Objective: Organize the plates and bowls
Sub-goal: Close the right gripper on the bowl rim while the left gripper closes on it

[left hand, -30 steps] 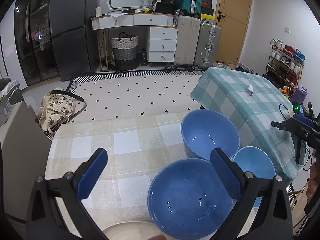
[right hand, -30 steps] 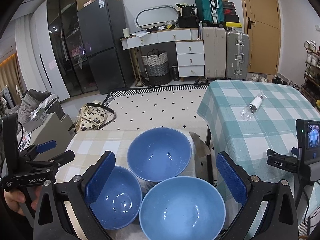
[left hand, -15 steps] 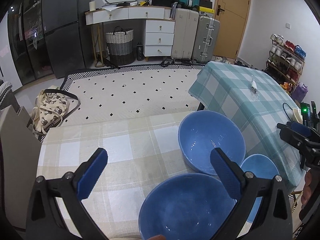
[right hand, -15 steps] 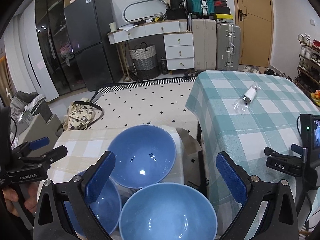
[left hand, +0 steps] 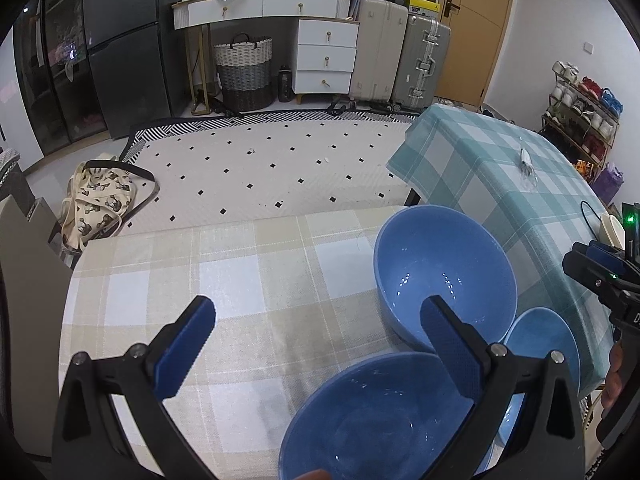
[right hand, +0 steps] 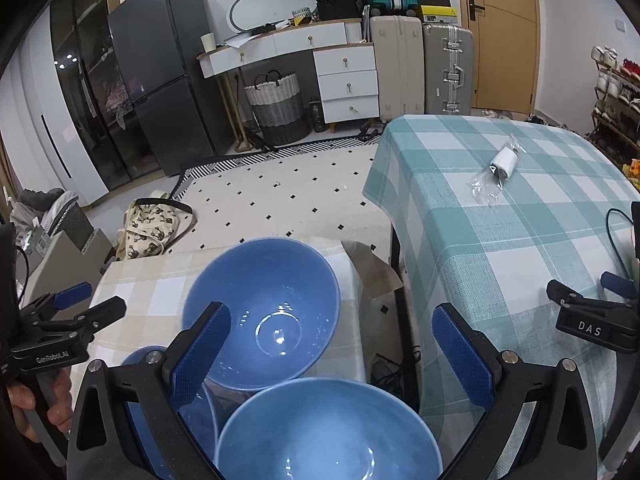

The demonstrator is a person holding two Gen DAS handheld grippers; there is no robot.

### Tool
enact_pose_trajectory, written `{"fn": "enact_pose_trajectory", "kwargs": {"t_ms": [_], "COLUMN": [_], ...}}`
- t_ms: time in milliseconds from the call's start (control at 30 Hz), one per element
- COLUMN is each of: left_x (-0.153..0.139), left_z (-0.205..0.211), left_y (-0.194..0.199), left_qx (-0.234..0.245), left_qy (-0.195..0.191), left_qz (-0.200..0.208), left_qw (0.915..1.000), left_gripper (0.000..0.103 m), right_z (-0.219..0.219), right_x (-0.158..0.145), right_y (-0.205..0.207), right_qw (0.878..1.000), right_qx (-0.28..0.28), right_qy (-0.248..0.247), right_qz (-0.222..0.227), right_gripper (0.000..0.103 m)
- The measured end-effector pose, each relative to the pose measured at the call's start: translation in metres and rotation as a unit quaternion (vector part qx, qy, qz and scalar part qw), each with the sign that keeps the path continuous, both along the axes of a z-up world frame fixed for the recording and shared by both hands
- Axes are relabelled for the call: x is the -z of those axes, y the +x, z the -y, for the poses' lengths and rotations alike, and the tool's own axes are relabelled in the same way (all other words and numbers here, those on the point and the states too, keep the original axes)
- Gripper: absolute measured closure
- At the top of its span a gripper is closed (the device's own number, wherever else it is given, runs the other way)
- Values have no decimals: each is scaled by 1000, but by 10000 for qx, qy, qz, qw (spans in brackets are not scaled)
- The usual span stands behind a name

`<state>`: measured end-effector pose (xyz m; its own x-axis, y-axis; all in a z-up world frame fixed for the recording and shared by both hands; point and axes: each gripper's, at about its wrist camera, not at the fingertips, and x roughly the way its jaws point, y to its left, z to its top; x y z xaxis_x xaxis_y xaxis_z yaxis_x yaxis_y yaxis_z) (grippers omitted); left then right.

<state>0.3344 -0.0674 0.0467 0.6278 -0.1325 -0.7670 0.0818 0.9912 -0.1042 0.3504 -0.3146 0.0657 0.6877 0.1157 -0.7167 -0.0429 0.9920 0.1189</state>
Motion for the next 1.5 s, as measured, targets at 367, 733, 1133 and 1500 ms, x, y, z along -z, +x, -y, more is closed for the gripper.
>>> {"fn": "enact_pose_trajectory", "kwargs": {"t_ms": [367, 733, 1133, 1500], "left_x": [21, 35, 54, 59], "left_z": [13, 31, 37, 41], "left_y": [14, 25, 34, 37], "left_qx": [106, 271, 306, 430], "left_qy": [-87, -135, -183, -443], "left_qz": [-224, -378, -588, -632], "left_qw": [9997, 9988, 9976, 9961], "left_gripper": [2, 14, 39, 67], "right_z": [2, -5, -9, -16], "right_x": [23, 45, 65, 79], "right_y": [11, 26, 41, 47], "right_qw": [9998, 9991, 9975, 9959], "right_qx": [-31, -114, -81, -181], "right_qy": [37, 35, 31, -162], "right_qz": [-175, -402, -697, -874], "right_gripper": [1, 2, 31, 60]}}
